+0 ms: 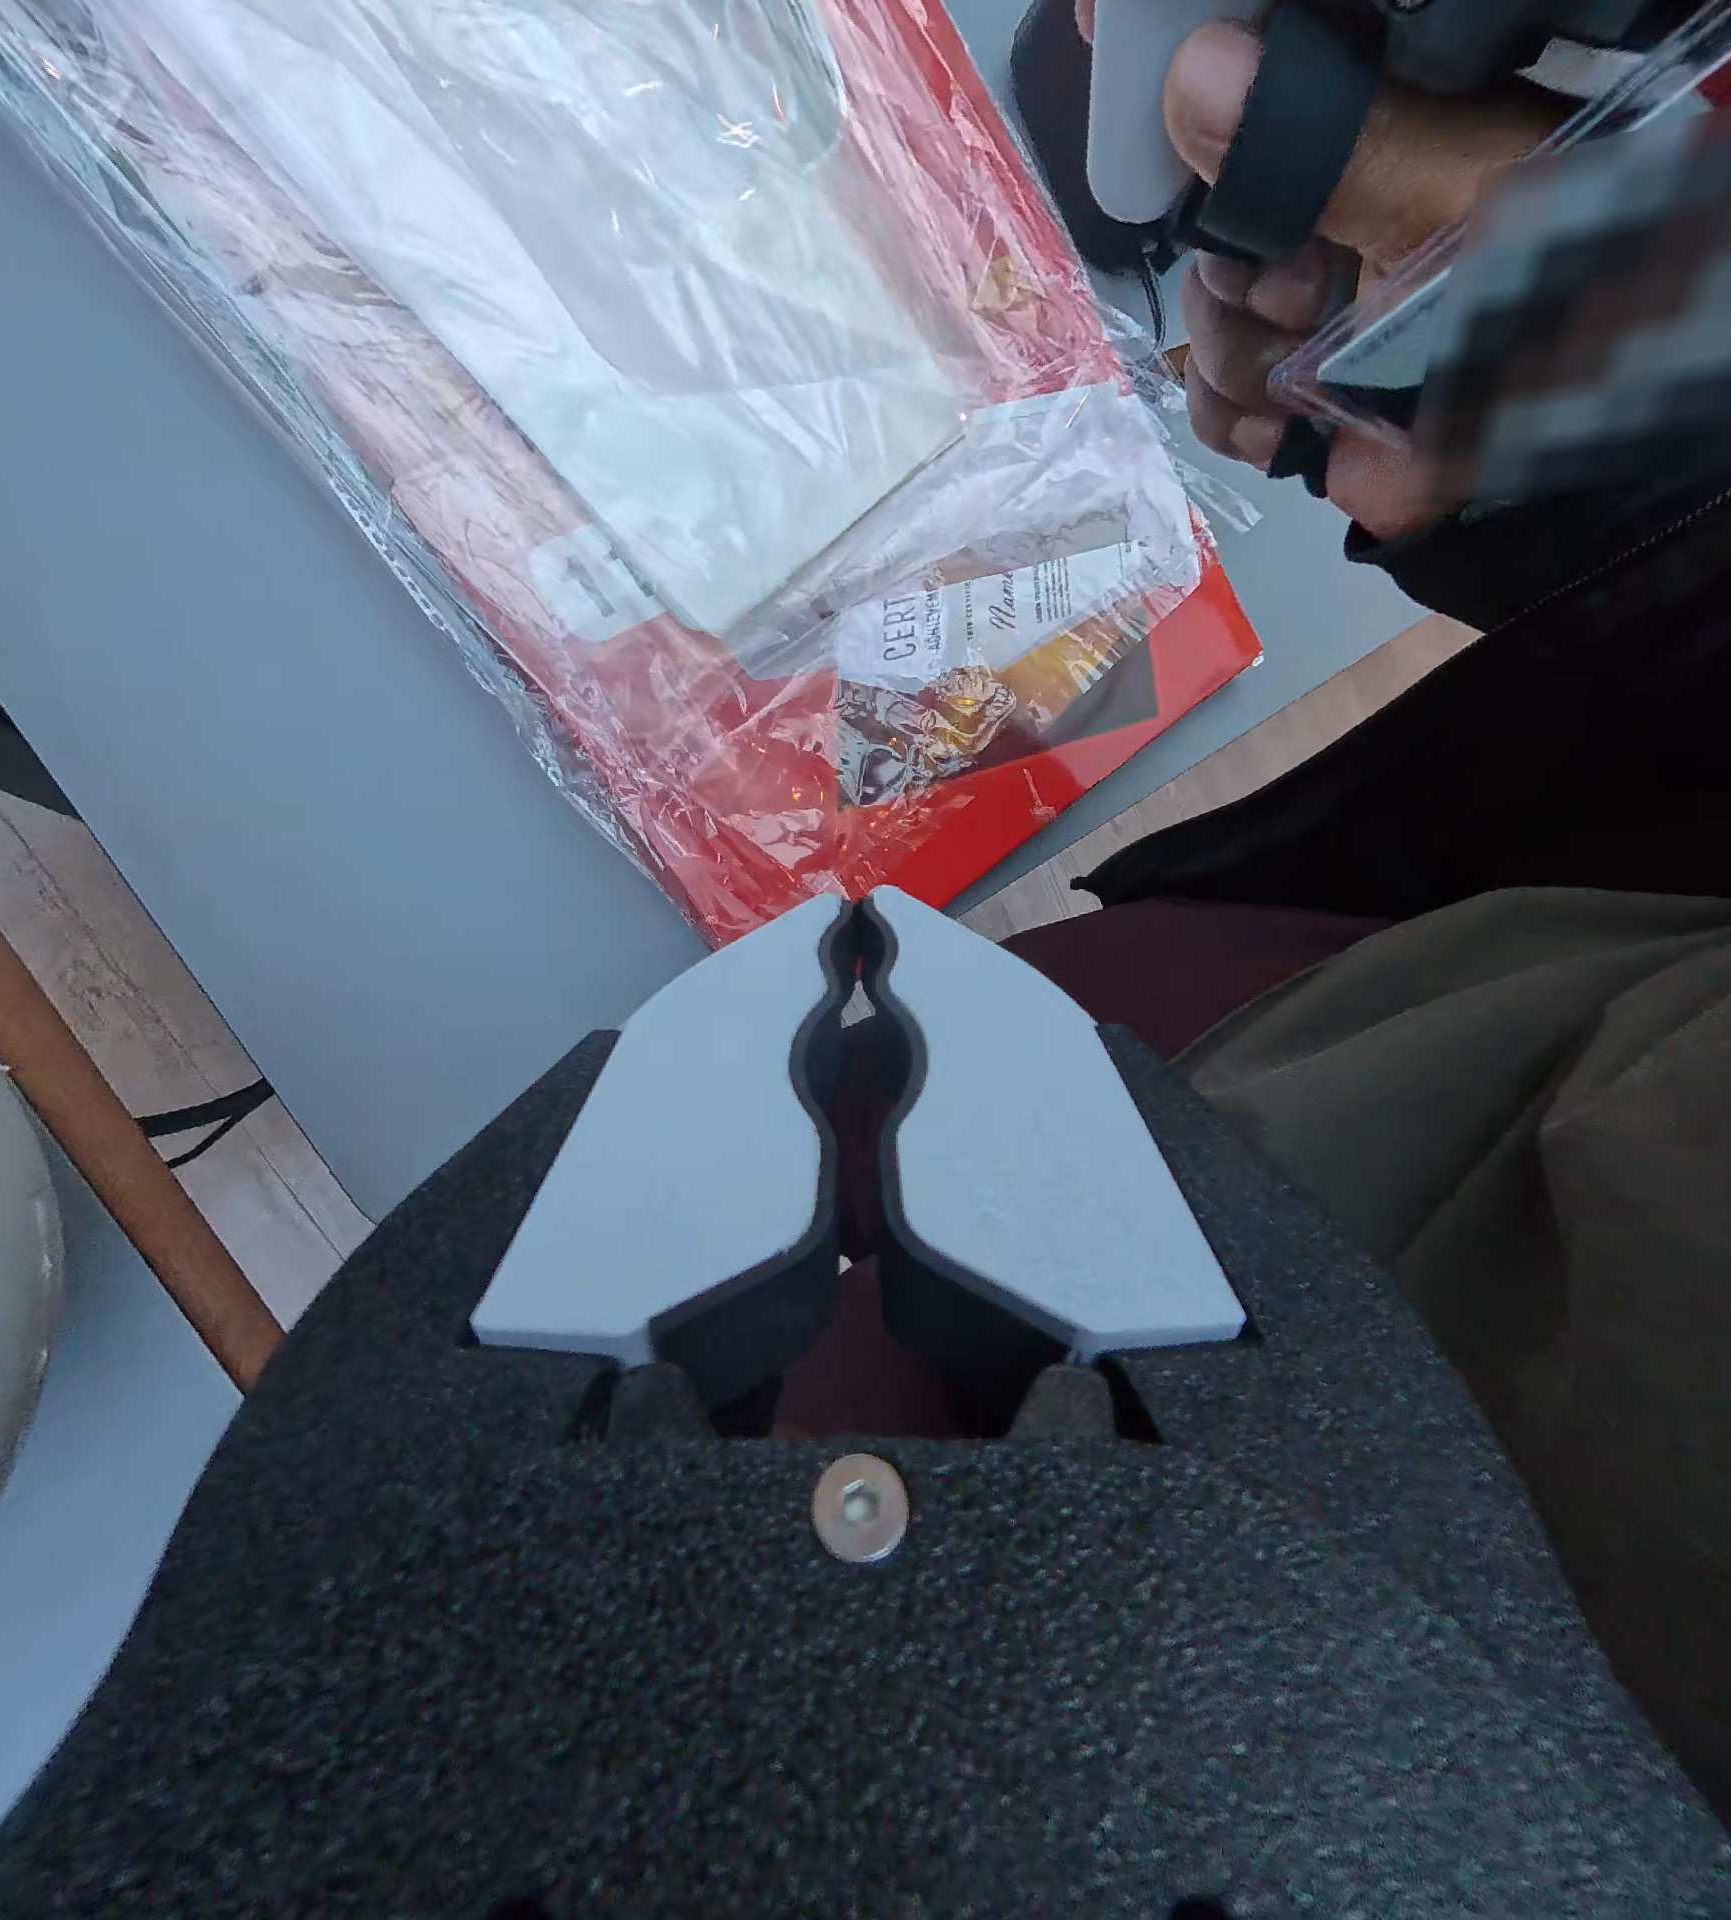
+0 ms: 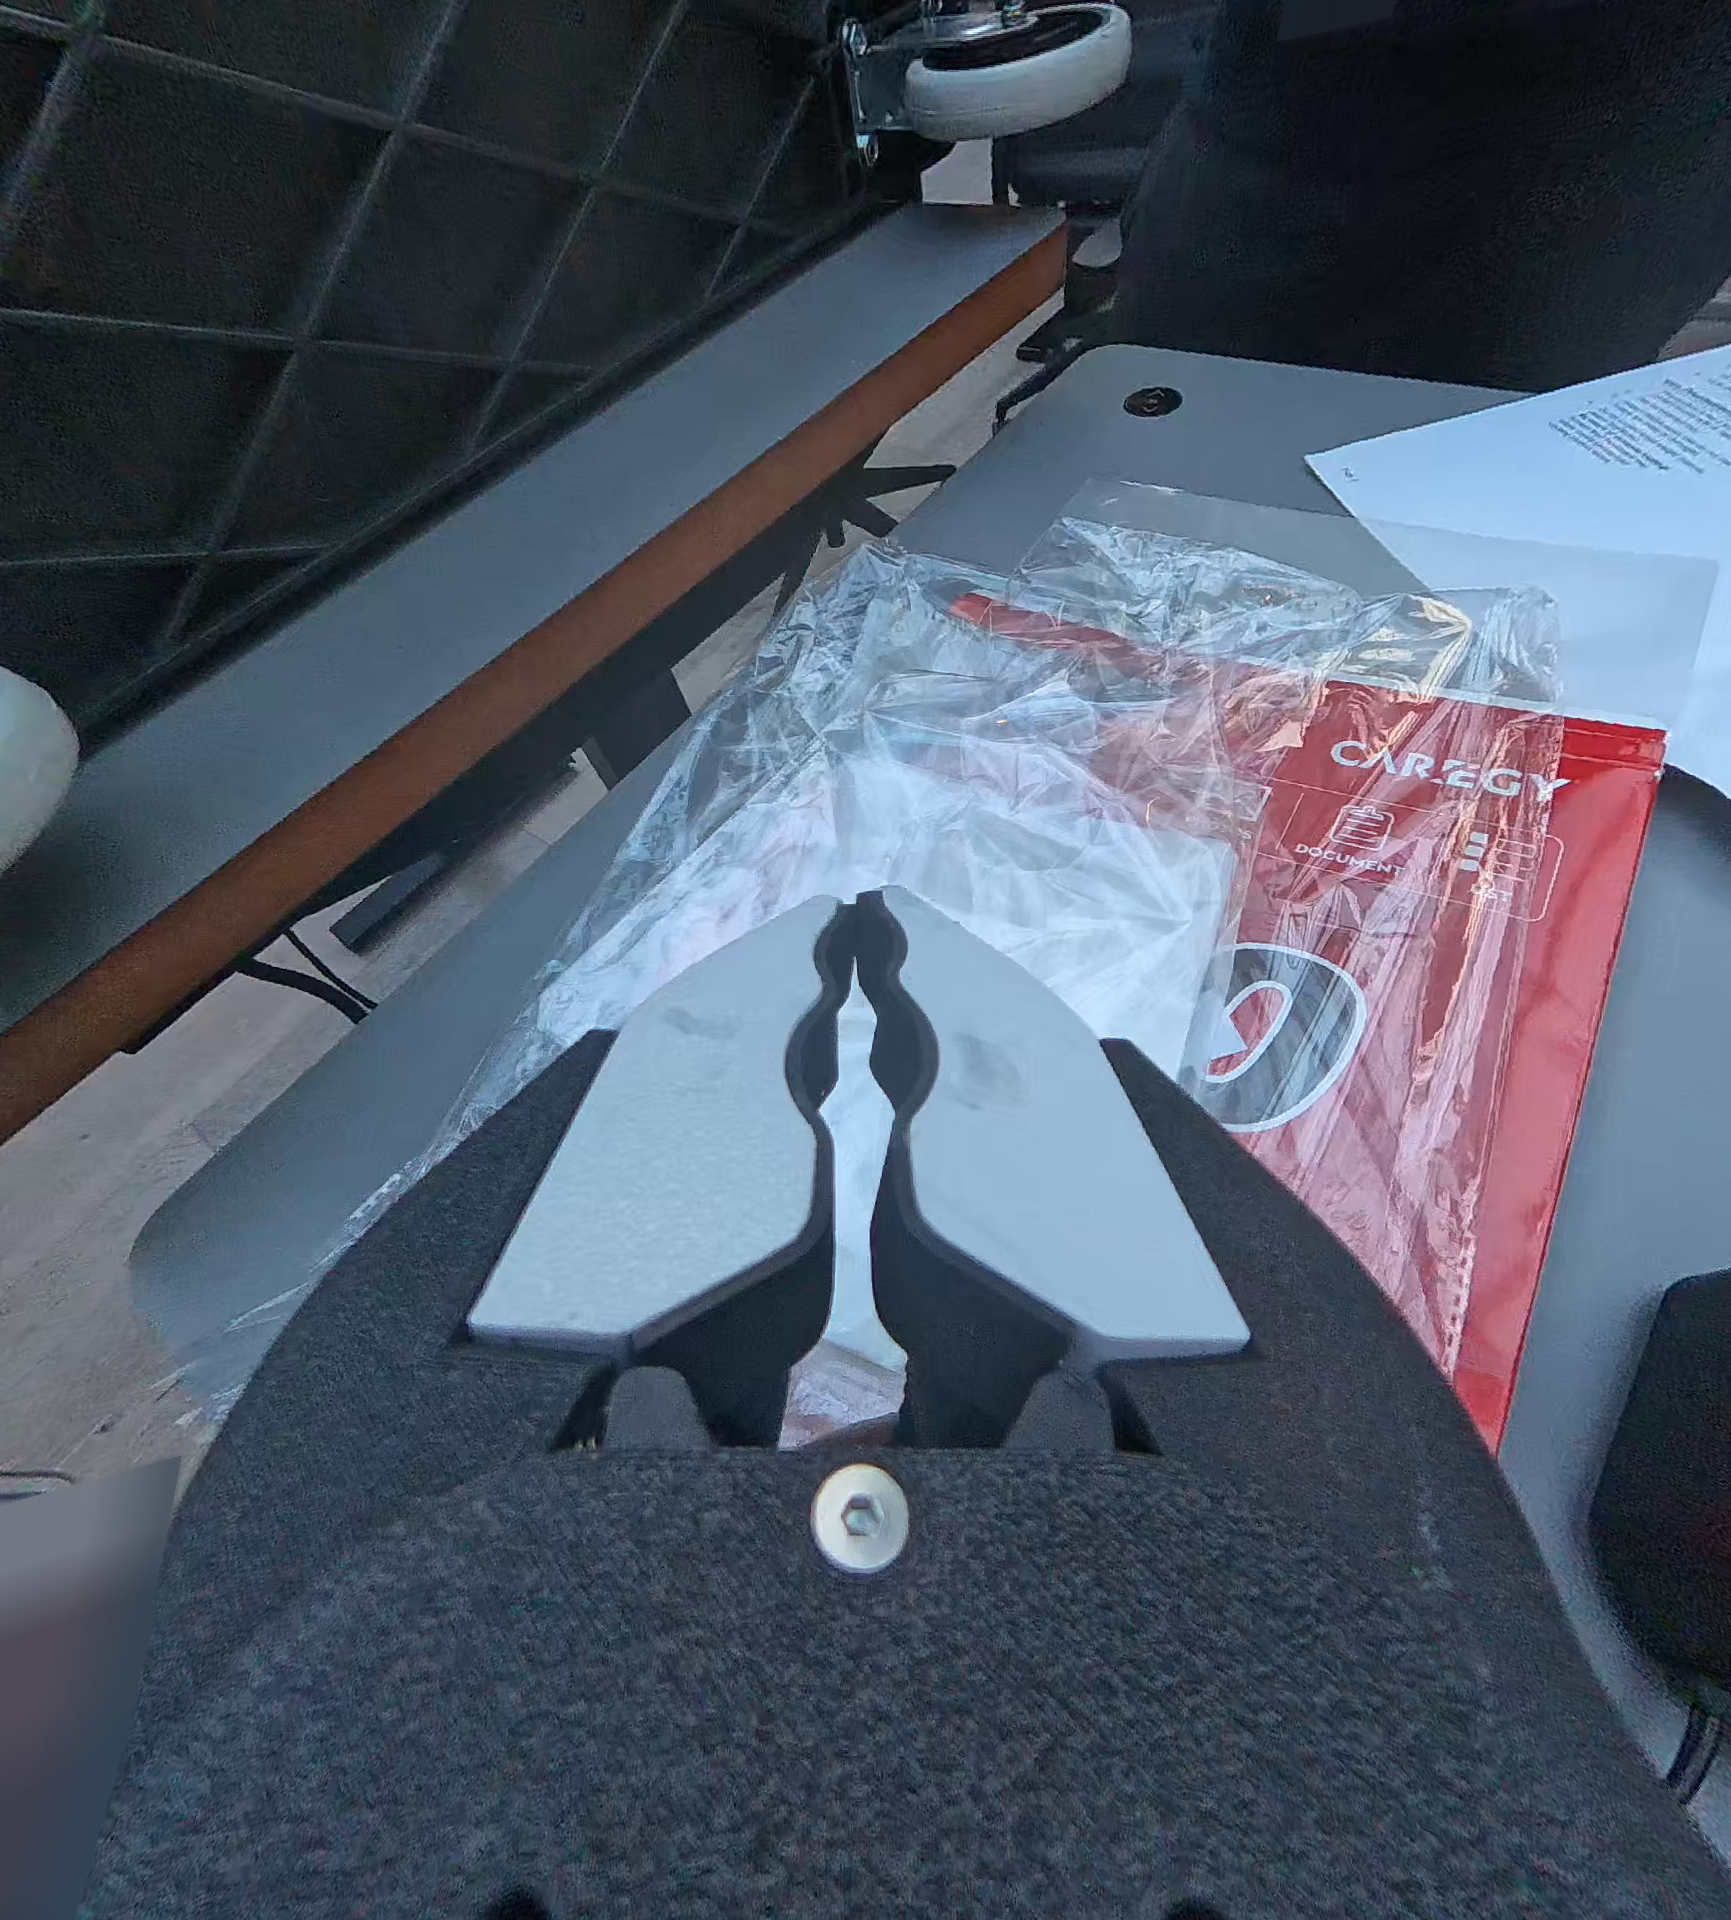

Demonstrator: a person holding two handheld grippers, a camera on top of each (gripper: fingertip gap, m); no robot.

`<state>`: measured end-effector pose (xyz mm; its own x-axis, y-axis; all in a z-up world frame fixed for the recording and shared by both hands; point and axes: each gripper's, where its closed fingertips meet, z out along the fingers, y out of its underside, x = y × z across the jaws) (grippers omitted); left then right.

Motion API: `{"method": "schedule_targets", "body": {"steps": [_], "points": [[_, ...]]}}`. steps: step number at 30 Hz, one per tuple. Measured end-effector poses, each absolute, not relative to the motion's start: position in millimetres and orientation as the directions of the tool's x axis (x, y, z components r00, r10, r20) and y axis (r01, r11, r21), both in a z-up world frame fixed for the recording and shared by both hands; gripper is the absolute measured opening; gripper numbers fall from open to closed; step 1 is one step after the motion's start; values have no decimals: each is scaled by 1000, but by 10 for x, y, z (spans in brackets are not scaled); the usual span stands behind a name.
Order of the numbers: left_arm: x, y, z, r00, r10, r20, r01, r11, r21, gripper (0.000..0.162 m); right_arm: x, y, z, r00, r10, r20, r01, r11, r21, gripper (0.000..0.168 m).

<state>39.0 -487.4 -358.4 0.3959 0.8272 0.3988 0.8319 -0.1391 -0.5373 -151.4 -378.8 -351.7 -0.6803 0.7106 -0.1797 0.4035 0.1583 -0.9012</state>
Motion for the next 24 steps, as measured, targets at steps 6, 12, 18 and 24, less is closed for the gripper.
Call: {"method": "schedule_targets", "body": {"steps": [6, 12, 18, 24], "points": [[323, -4852, -3615, 378, 833, 403, 844, -131, -520, 1, -1596, -3732, -3577, -680, 711, -179, 407, 163, -899, 3], [272, -4780, -3665, 374, 828, 418, 853, -130, -505, 0, -1610, -3645, -3621, -678, 712, -183, 417, 167, -893, 3], [208, -4718, -3695, 379, 822, 425, 857, -139, -496, 0, -1630, -3570, -3650, -674, 715, -186, 425, 169, -889, 3], [164, -4697, -3702, 377, 824, 424, 860, -142, -490, 0, -1683, -3527, -3662, -672, 716, -189, 427, 166, -889, 3]]}}
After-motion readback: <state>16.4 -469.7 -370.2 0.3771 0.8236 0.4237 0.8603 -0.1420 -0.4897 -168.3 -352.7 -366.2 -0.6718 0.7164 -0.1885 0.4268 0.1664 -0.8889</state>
